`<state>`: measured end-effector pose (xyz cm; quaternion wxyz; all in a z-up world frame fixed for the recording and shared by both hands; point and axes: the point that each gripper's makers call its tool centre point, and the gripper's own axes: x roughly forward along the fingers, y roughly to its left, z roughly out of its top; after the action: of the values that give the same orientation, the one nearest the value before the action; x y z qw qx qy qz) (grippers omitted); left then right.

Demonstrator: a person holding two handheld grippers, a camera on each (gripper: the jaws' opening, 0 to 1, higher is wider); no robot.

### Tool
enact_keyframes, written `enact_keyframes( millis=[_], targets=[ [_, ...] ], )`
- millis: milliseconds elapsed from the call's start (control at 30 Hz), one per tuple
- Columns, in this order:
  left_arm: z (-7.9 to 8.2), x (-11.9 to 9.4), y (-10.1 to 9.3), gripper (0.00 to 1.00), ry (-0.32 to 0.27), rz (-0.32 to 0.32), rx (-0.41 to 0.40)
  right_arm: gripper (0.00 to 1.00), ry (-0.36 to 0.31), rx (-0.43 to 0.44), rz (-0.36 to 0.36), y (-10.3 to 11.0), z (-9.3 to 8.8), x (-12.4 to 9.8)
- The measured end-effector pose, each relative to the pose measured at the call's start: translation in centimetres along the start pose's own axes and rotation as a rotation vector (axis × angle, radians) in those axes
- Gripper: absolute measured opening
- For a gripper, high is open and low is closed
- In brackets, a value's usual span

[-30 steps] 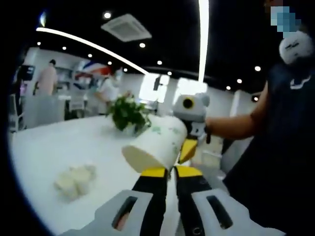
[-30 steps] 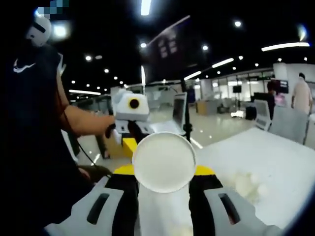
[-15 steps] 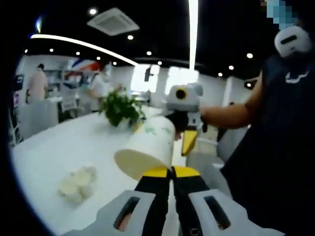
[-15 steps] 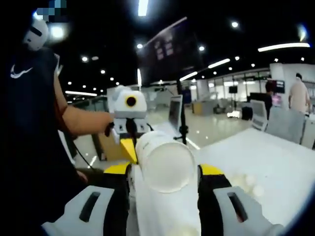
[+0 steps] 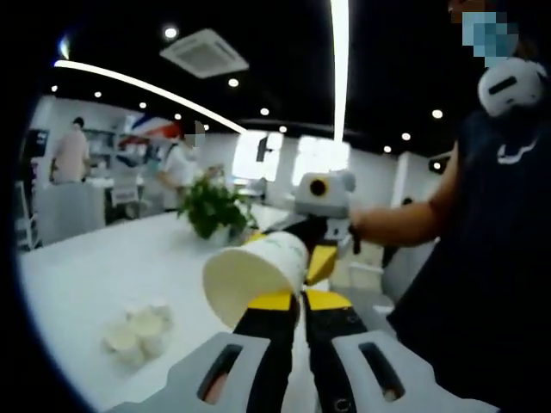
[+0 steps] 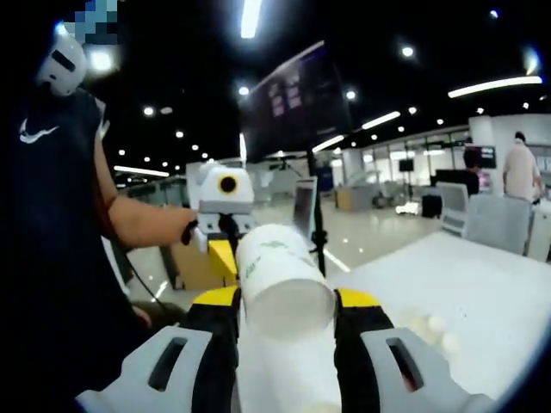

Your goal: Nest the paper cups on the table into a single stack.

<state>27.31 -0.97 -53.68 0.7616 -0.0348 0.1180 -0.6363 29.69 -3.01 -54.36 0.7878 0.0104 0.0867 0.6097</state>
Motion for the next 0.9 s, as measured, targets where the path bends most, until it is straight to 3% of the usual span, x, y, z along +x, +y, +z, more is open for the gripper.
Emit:
enact_keyframes(
  millis=[167, 300, 367, 433, 567, 700, 767, 900],
  targets=[
    [0.6, -0.1, 0.0, 0.02, -0.034, 0.002, -0.011, 0.4, -0.026, 0.013, 0.001, -0.2, 0.5, -0.1],
    [0.6, 0.4, 0.0, 0.01, -0.015, 0.005, 0.011, 0.41, -0.026, 0.025, -0.011, -0.4, 0.3, -0.3],
    [0.2, 0.7, -0.4, 0.0, 0.025, -0.015, 0.023, 0.42, -0.013, 0.022, -0.021, -0.5, 0.0, -0.4],
    [-0.4, 0.9, 0.2, 0.0, 0.097, 0.006, 0.057, 0.42, 0.019, 0.026, -0.046, -1.0, -0.6, -0.6],
    [0.1, 1.0, 1.0, 0.0, 0.124, 0.02, 0.049, 0.46, 0.024, -0.004, -0.118, -2.4, -0.5, -1.4],
    [-0.1, 1.2, 2.1, 0.0, 0.254, 0.088, 0.038, 0.57, 0.015, -0.036, -0.185, -3.8, -0.6, -2.4],
    [0.1, 1.4, 2.5, 0.0, 0.319, 0.126, 0.001, 0.62, 0.091, -0.079, -0.203, -4.4, -2.3, -3.0],
    [0.1, 1.8, 2.6, 0.0, 0.449, 0.145, 0.018, 0.71, 0.113, -0.068, -0.244, -5.5, -3.9, -4.2]
  ],
)
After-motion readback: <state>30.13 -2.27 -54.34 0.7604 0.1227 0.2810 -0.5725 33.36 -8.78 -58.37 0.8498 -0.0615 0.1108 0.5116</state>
